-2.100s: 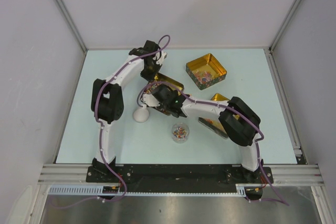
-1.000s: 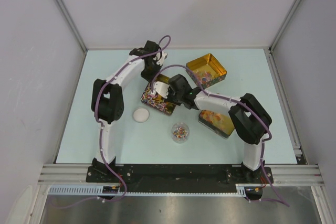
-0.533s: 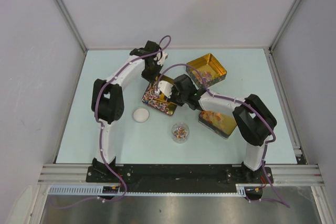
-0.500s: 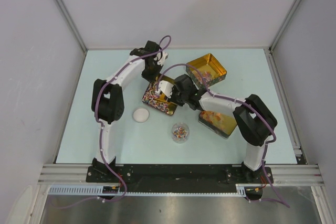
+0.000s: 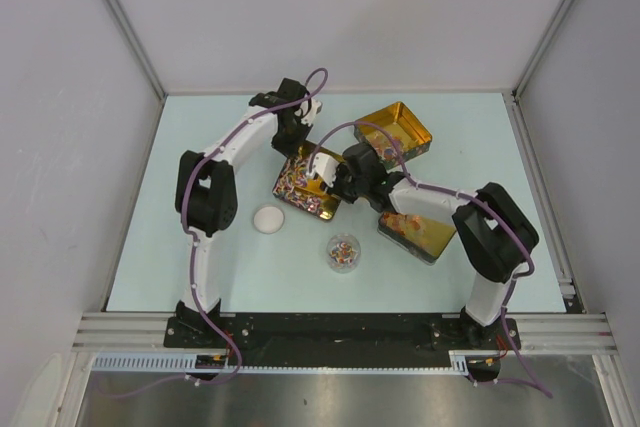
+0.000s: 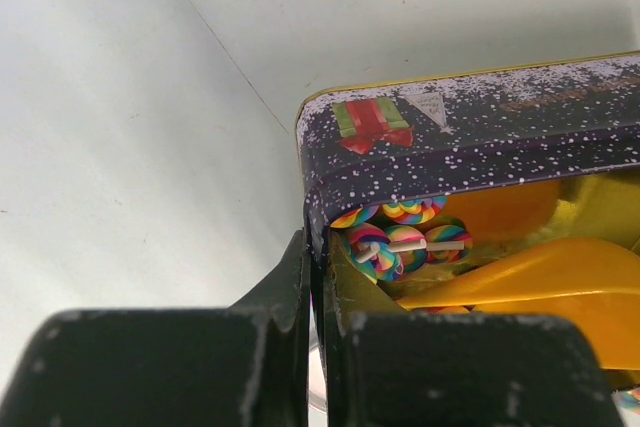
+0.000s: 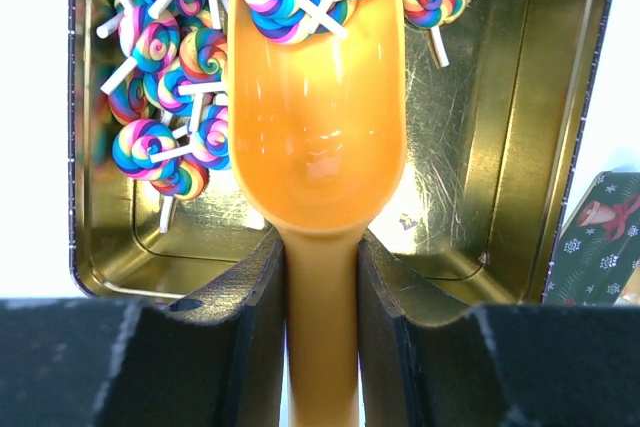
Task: Pack the candies
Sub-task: Scoop the fake candies from the storage box, then place the fake candies in the packing bottle.
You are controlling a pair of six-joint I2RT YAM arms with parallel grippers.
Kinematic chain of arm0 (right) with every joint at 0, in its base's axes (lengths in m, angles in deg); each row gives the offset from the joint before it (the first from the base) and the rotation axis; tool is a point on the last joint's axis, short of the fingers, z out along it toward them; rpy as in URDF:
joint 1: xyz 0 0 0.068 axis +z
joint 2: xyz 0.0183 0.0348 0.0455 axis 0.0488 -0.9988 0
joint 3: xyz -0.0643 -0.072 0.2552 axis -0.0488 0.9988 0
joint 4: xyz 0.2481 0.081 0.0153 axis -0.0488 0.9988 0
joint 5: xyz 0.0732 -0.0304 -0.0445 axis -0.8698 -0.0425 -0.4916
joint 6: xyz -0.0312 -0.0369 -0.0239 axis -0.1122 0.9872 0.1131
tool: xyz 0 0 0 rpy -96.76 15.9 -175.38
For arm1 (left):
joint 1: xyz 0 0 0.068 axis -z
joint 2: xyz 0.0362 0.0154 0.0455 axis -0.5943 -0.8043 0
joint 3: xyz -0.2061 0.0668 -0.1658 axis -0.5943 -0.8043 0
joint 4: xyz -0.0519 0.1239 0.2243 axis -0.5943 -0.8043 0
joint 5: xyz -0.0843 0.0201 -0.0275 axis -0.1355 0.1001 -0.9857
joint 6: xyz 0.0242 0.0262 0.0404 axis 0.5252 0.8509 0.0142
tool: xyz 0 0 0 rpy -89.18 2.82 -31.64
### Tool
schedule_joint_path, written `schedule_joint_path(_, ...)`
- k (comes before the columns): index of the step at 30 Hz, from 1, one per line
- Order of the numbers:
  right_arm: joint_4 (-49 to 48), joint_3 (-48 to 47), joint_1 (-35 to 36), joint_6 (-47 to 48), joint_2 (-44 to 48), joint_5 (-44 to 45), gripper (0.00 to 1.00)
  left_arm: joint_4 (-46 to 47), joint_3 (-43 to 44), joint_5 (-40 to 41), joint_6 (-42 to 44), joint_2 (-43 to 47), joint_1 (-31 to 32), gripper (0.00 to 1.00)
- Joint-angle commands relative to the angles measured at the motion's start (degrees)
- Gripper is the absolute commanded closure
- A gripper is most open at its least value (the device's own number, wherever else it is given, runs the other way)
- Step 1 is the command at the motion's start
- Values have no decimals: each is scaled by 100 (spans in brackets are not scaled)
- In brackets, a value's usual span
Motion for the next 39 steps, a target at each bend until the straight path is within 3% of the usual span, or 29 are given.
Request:
schedule_joint_path(1, -221, 175, -159, -147, 350, -359, 100, -9, 97, -72, -31, 135, -6, 100)
schedule_joint_path(16, 42, 545, -432, -24, 1158, -817, 100, -9, 44, 236, -31, 144, -24, 99)
schedule_joint_path(22, 973, 598, -502, 108, 2152, -1124, 100, -9, 44, 245, -22, 153, -42, 100)
schedule_joint_path(30, 2906, 607, -476, 714, 2987, -1169, 100, -27, 79, 253, -22, 100, -42, 100)
schedule_joint_path(39, 4173, 598, -283, 1084, 3629, -616, 100, -1, 27, 306, -13, 188, -42, 100)
